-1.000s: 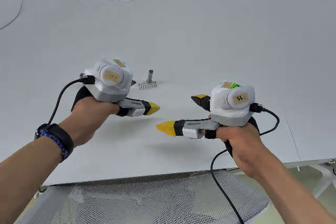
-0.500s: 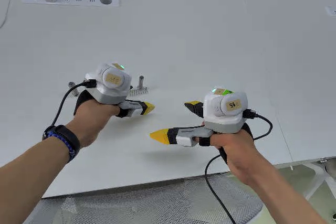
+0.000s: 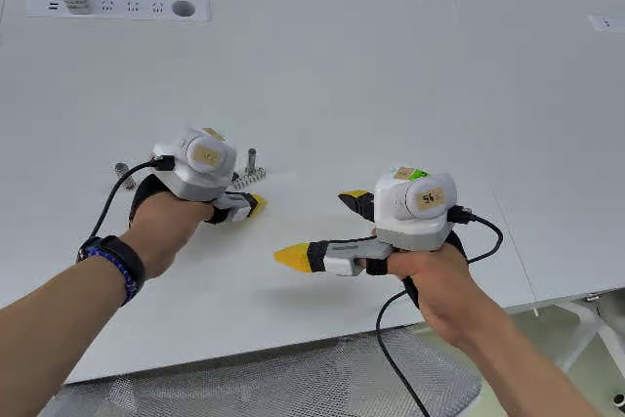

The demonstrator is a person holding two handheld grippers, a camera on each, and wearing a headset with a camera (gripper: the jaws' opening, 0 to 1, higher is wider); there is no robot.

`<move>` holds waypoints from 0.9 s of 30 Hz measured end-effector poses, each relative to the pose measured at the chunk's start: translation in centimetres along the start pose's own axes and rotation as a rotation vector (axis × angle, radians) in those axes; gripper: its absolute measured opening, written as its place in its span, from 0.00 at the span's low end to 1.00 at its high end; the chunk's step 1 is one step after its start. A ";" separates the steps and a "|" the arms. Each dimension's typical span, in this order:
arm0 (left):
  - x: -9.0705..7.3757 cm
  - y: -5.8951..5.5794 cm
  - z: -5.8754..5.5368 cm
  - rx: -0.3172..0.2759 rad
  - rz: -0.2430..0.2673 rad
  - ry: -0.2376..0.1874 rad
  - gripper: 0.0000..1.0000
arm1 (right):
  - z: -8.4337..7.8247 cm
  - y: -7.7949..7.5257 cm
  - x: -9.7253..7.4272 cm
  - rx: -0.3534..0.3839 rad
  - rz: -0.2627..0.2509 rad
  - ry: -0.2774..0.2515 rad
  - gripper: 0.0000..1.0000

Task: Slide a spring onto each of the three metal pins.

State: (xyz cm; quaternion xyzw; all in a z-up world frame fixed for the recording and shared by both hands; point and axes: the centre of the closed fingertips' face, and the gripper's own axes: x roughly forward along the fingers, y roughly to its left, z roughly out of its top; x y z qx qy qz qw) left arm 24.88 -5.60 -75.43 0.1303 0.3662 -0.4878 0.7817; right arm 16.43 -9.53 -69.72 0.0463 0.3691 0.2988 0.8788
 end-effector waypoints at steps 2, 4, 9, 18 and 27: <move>0.1 0.4 0.0 0.024 0.026 0.006 0.31 | -0.2 0.0 0.1 0.001 0.001 0.004 0.90; 0.1 0.7 0.0 0.025 0.047 0.005 0.26 | -0.3 0.0 0.1 0.003 0.002 0.006 0.89; 0.0 1.2 -0.2 0.045 0.096 0.014 0.12 | -0.3 0.2 0.2 0.004 0.006 0.009 0.89; -1.0 -0.2 -1.7 -0.013 0.078 0.029 0.11 | -0.5 0.3 0.2 0.026 0.010 0.002 0.87; -2.9 -1.5 -4.0 -0.004 0.064 0.031 0.10 | -0.6 0.5 0.1 0.080 0.015 -0.016 0.86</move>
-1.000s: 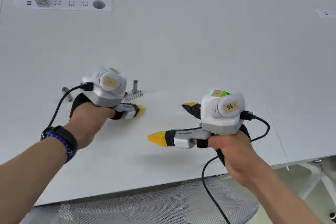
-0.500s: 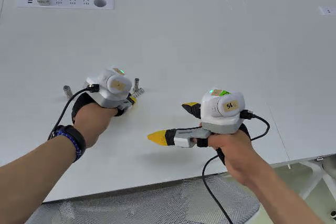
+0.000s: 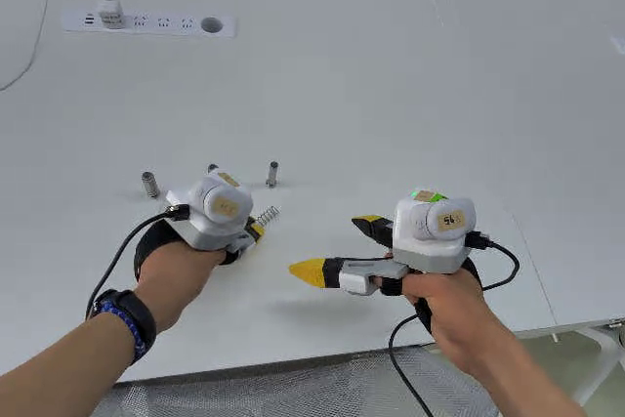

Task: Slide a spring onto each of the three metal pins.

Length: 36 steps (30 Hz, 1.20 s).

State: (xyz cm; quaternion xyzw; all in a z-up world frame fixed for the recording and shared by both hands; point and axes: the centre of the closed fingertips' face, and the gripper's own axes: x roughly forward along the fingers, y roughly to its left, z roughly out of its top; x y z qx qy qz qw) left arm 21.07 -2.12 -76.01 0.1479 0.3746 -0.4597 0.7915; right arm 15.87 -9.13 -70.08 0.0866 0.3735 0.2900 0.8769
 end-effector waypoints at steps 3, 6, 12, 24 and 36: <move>-0.8 0.1 -1.4 0.000 0.000 0.004 0.10 | -0.1 0.4 0.0 0.003 0.000 0.002 0.86; -1.7 0.3 -2.5 0.002 0.000 0.008 0.10 | 0.0 0.9 0.0 -0.003 0.004 -0.002 0.86; -3.6 1.4 -4.1 -0.025 0.018 0.005 0.10 | -0.1 1.2 0.2 0.001 0.014 0.002 0.85; -6.7 2.5 -6.3 -0.070 0.046 -0.005 0.10 | -0.9 2.5 1.0 0.008 0.057 0.025 0.84; -9.5 2.6 -7.1 -0.071 0.064 -0.027 0.10 | -1.0 3.8 1.7 0.016 0.088 0.034 0.82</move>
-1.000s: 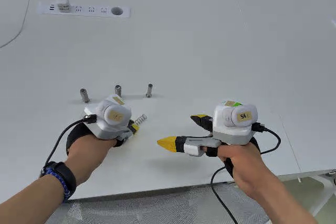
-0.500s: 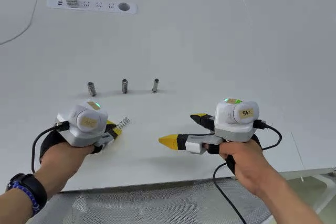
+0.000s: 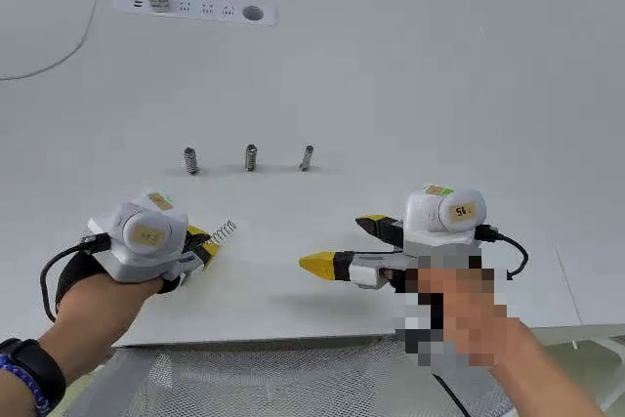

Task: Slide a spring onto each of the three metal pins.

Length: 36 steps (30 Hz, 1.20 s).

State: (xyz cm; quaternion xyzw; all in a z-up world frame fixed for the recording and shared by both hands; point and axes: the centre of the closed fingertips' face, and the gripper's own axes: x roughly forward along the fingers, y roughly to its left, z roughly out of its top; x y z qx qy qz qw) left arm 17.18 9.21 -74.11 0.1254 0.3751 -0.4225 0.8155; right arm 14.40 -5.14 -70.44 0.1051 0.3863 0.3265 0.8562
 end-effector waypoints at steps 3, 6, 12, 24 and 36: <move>-0.8 0.0 -0.1 -0.001 0.000 -0.007 0.10 | 0.1 0.6 0.3 -0.004 0.012 0.000 0.82; -1.5 -0.3 -0.1 0.014 -0.006 -0.010 0.10 | 0.2 1.2 0.6 -0.018 0.026 0.003 0.81; -2.7 -0.6 0.0 0.023 -0.016 -0.024 0.10 | 0.6 3.1 1.5 -0.024 0.077 -0.009 0.76; -4.0 -1.4 1.3 0.055 -0.038 -0.062 0.10 | 1.6 6.4 3.7 -0.006 0.182 -0.020 0.69; -4.9 -2.7 2.0 0.081 -0.069 -0.093 0.10 | 3.1 9.0 5.7 0.097 0.282 -0.055 0.57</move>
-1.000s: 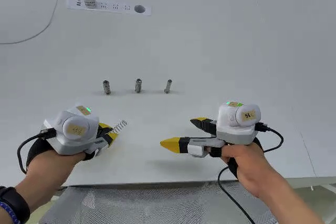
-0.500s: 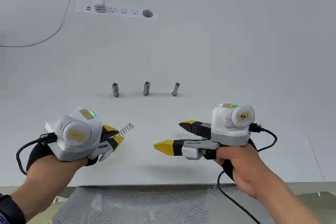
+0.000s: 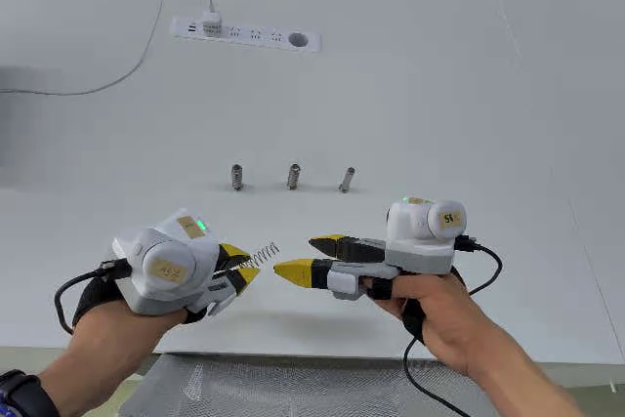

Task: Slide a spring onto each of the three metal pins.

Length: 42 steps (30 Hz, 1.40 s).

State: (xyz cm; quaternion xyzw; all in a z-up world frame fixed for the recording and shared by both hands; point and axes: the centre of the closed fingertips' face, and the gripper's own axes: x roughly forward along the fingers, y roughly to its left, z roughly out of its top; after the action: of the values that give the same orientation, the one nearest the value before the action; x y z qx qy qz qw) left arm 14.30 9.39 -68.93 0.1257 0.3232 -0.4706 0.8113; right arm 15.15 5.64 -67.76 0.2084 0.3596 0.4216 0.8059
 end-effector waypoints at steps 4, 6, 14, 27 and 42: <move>-0.2 -0.5 0.1 0.013 -0.011 -0.001 0.10 | 0.0 0.6 0.7 0.031 0.025 -0.007 0.50; -0.3 -0.6 0.1 0.015 -0.013 -0.006 0.10 | -0.1 0.9 1.0 0.039 0.035 -0.005 0.46; -0.8 -1.2 0.3 0.034 -0.026 -0.017 0.10 | -0.3 1.9 1.7 0.058 0.063 0.006 0.35; -0.9 -1.5 0.4 0.034 -0.045 -0.028 0.10 | -0.3 2.6 1.9 0.089 0.086 0.015 0.26; -0.3 -1.6 0.6 0.042 -0.076 -0.024 0.10 | 0.2 3.5 1.6 0.057 0.104 0.054 0.22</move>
State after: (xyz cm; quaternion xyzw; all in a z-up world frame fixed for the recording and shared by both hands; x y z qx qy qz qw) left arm 13.06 8.45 -68.08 0.1244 0.3080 -0.5093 0.7939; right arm 14.10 8.85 -66.02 0.2384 0.3818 0.4576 0.7668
